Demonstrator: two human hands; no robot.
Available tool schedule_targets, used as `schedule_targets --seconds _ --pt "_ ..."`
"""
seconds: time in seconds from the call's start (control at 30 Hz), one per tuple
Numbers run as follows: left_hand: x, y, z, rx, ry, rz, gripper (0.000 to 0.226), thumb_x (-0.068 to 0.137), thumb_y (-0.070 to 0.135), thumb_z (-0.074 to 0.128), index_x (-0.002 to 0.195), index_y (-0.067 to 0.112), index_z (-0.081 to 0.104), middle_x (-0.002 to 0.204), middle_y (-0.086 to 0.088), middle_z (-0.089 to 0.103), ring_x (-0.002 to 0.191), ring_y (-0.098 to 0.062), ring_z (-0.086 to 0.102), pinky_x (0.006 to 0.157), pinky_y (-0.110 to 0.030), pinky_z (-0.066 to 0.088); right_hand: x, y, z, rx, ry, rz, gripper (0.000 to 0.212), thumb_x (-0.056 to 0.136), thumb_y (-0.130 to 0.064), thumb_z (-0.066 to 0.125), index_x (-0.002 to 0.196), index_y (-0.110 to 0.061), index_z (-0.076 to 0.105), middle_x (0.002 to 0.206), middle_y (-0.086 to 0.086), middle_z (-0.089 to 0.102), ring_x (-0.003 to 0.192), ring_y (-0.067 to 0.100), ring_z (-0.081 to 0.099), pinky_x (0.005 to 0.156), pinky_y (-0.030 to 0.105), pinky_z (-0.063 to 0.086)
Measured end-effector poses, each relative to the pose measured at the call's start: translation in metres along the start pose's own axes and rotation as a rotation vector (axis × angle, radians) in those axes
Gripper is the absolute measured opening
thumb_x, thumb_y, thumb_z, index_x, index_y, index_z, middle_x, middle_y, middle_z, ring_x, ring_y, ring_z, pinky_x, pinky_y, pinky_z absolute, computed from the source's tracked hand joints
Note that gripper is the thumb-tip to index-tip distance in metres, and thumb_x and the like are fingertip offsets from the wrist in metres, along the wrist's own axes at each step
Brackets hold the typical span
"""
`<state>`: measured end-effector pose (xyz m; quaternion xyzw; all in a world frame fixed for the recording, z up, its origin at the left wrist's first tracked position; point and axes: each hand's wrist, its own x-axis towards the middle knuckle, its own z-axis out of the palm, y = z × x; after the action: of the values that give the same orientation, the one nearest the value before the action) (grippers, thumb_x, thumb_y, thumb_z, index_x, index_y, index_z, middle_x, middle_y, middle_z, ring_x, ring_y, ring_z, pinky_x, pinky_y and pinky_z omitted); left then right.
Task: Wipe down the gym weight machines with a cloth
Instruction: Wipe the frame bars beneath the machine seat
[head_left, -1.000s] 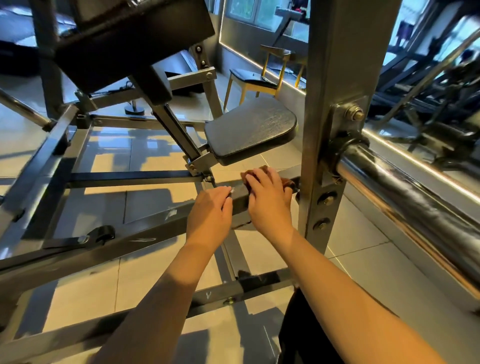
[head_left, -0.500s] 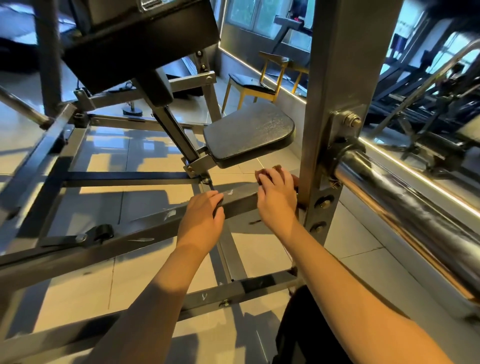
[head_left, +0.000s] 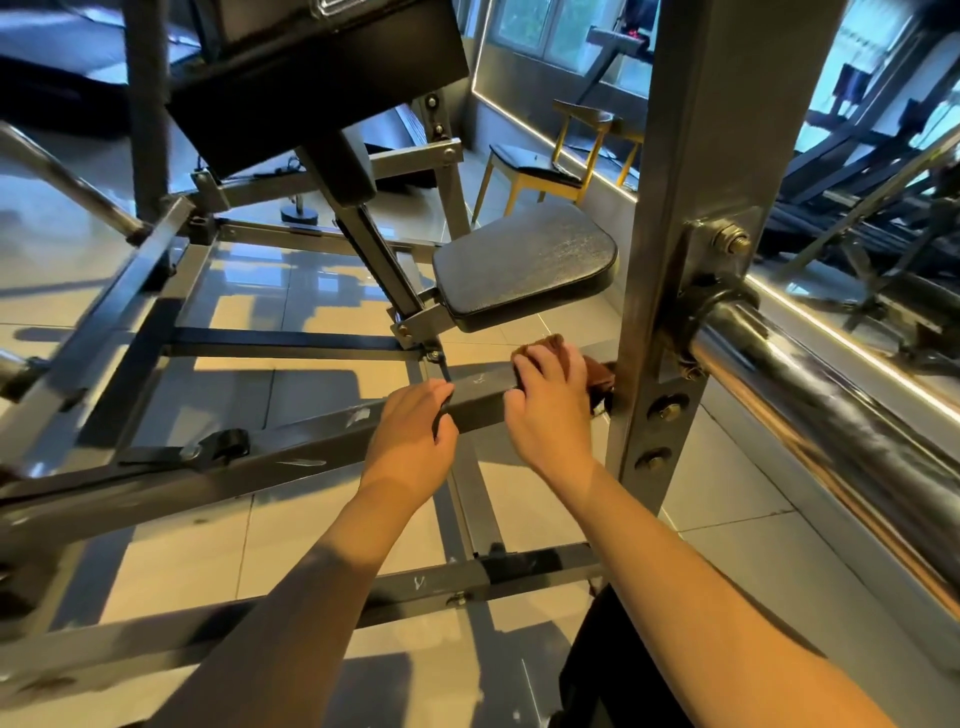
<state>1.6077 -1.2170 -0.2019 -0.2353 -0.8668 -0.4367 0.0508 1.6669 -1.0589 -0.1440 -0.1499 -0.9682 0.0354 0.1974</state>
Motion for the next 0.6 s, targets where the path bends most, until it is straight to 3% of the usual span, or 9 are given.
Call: schedule_targets --seconds 0.07,0.17,0.27,0.37,0.47,0.6 --pt "0.002 0.003 0.000 0.012 0.007 0.004 0.034 0.102 0.019 0.050 0.135 0.026 0.050 0.133 0.005 0.054 0.125 -0.012 0.043 0.102 -0.028 0.039 -0.006 -0.022 0.010 0.034 -0.083 -0.149 0.043 0.102 -0.030 0.035 0.139 -0.022 0.056 0.150 -0.002 0.050 0.149 0.022 0.024 0.125 0.047 0.014" --pt "0.001 0.005 0.001 0.023 0.011 0.003 0.034 0.101 0.017 0.050 0.134 0.026 0.050 0.131 0.004 0.055 0.124 -0.013 0.045 0.101 -0.031 0.042 -0.014 -0.025 0.005 0.143 -0.156 -0.241 0.045 0.102 -0.025 0.040 0.144 -0.022 0.053 0.154 -0.003 0.044 0.151 0.022 0.018 0.125 0.046 0.017" --pt "-0.002 0.003 0.002 0.006 0.001 -0.001 0.038 0.102 0.017 0.050 0.139 0.026 0.047 0.137 0.005 0.051 0.129 -0.012 0.041 0.104 -0.031 0.041 -0.005 0.004 -0.009 0.010 -0.107 -0.220 0.043 0.101 -0.025 0.047 0.144 -0.021 0.053 0.152 -0.001 0.044 0.149 0.024 0.020 0.122 0.049 0.024" --pt "-0.003 0.003 0.002 0.000 0.002 -0.008 0.038 0.104 0.017 0.047 0.141 0.025 0.046 0.139 0.005 0.050 0.131 -0.012 0.040 0.104 -0.028 0.038 0.004 0.007 -0.013 0.022 -0.047 0.008 0.046 0.100 -0.025 0.055 0.145 -0.021 0.049 0.156 0.001 0.038 0.149 0.025 0.014 0.121 0.047 0.023" --pt "-0.002 0.003 0.002 -0.027 0.042 0.005 0.034 0.107 0.019 0.039 0.138 0.022 0.051 0.137 0.003 0.054 0.128 -0.013 0.042 0.104 -0.026 0.035 -0.002 -0.031 0.010 0.070 -0.099 -0.155 0.039 0.102 -0.029 0.047 0.139 -0.020 0.056 0.151 0.000 0.047 0.149 0.023 0.023 0.123 0.045 0.018" --pt "-0.001 0.000 -0.002 -0.060 0.057 -0.027 0.033 0.108 0.021 0.037 0.136 0.023 0.055 0.136 0.003 0.056 0.128 -0.013 0.043 0.108 -0.031 0.038 -0.008 -0.035 0.008 0.166 -0.154 -0.254 0.043 0.102 -0.025 0.039 0.142 -0.024 0.056 0.153 -0.005 0.046 0.150 0.022 0.020 0.123 0.044 0.017"
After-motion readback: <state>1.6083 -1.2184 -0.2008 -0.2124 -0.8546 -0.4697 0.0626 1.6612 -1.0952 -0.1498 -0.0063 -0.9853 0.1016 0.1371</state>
